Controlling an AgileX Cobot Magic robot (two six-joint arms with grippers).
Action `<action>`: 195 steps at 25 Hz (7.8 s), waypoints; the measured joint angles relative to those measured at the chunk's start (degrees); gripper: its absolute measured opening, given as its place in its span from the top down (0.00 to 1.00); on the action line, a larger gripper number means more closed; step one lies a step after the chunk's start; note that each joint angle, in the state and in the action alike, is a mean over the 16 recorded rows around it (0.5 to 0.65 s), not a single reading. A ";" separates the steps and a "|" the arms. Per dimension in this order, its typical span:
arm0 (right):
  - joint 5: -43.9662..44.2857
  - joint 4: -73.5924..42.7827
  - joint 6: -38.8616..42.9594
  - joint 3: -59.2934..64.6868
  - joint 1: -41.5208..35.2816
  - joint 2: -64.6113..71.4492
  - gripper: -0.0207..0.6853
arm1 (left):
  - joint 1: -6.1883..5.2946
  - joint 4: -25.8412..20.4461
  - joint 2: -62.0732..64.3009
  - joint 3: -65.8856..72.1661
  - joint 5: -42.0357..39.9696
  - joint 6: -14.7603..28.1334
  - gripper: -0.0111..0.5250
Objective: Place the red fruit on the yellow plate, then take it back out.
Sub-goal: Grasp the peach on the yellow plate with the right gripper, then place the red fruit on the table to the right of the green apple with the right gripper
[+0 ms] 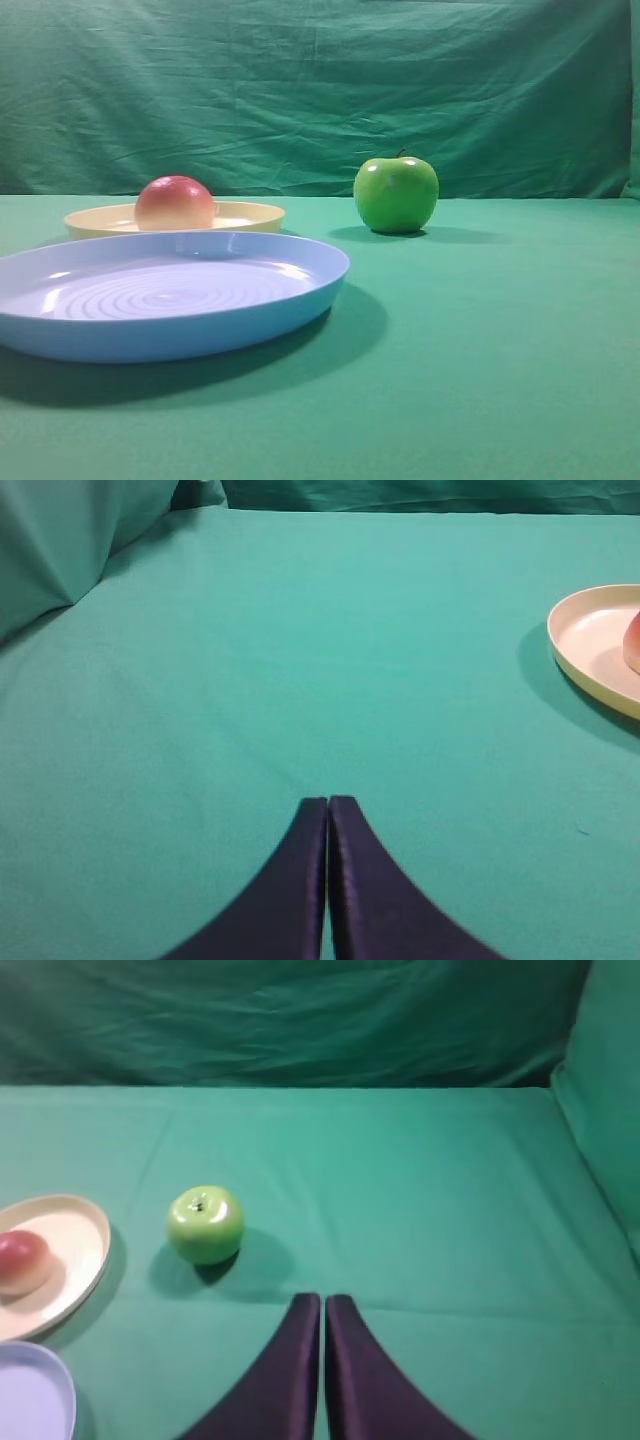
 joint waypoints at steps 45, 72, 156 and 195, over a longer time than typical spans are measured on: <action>-16.27 0.03 -2.69 45.31 -12.00 -32.71 0.97 | 0.00 0.00 0.00 0.00 0.00 -0.04 0.98; -7.58 1.57 -9.14 9.12 3.54 -1.14 0.97 | 0.00 0.00 0.00 0.00 0.00 -0.04 0.98; 9.99 31.54 -41.50 -75.70 24.23 99.87 0.66 | 0.00 0.00 0.00 0.00 0.00 -0.04 0.98; -7.45 24.64 -29.16 -3.77 1.24 56.36 0.66 | 0.00 0.00 0.00 0.00 0.00 -0.04 0.98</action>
